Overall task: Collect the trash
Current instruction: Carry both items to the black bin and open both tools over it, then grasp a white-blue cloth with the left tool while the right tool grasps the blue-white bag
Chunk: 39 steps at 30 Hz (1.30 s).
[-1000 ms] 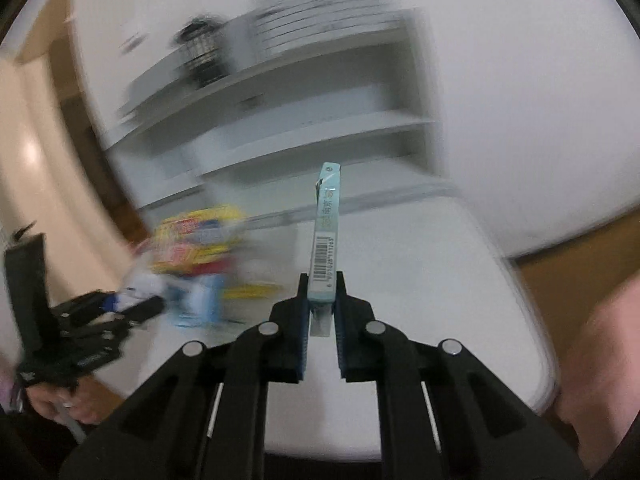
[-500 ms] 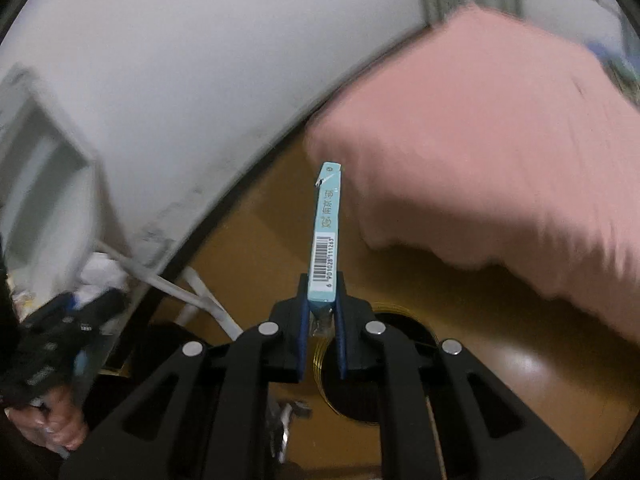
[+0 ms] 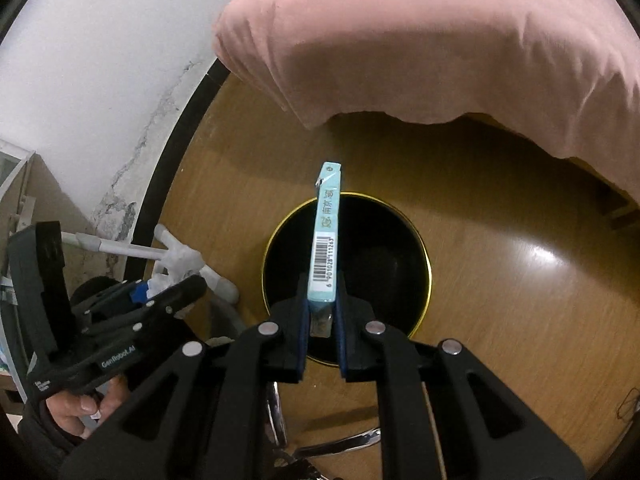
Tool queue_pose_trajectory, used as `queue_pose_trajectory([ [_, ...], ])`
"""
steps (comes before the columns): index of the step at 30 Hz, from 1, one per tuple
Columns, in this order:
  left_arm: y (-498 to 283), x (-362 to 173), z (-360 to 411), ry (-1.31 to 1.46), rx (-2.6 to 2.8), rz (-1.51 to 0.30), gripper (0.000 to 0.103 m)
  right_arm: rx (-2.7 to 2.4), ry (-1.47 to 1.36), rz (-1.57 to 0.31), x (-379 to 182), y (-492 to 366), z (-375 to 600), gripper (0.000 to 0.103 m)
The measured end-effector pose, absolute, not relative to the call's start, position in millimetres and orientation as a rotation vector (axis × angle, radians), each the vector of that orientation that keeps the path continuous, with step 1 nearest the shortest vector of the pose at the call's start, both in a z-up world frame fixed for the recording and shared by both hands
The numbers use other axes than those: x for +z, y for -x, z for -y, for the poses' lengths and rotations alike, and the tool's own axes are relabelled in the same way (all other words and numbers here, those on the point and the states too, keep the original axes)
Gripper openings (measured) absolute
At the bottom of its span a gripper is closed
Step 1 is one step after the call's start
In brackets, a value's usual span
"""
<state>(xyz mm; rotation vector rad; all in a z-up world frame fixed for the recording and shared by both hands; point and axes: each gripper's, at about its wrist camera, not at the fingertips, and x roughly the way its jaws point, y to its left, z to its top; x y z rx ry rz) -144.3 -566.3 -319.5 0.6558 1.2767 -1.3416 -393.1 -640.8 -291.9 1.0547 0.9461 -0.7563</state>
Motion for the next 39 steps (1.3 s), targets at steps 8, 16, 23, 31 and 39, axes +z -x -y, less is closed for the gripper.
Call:
queue_pose_trajectory([
  [8, 150, -319, 571, -0.669, -1.372, -1.255, 0.073, -0.737, -1.076, -0.967, -306, 390, 653, 0.012],
  [16, 142, -302, 569, -0.612, -1.343, -1.238, 0.074, -0.706, -1.067, -0.982, -308, 378, 655, 0.031],
  [23, 140, -218, 549, -0.627, -1.340, -1.002, 0.087, -0.786, -0.868, -0.944, -252, 369, 653, 0.080],
  [31, 81, -73, 444, -0.458, -1.207, -0.805, 0.094, -0.610, -0.556, -0.781, -120, 280, 608, 0.084],
  [39, -24, -21, 246, -0.303, -0.758, -0.751, 0.094, -0.066, -0.295, -0.750, -46, 95, 461, 0.084],
])
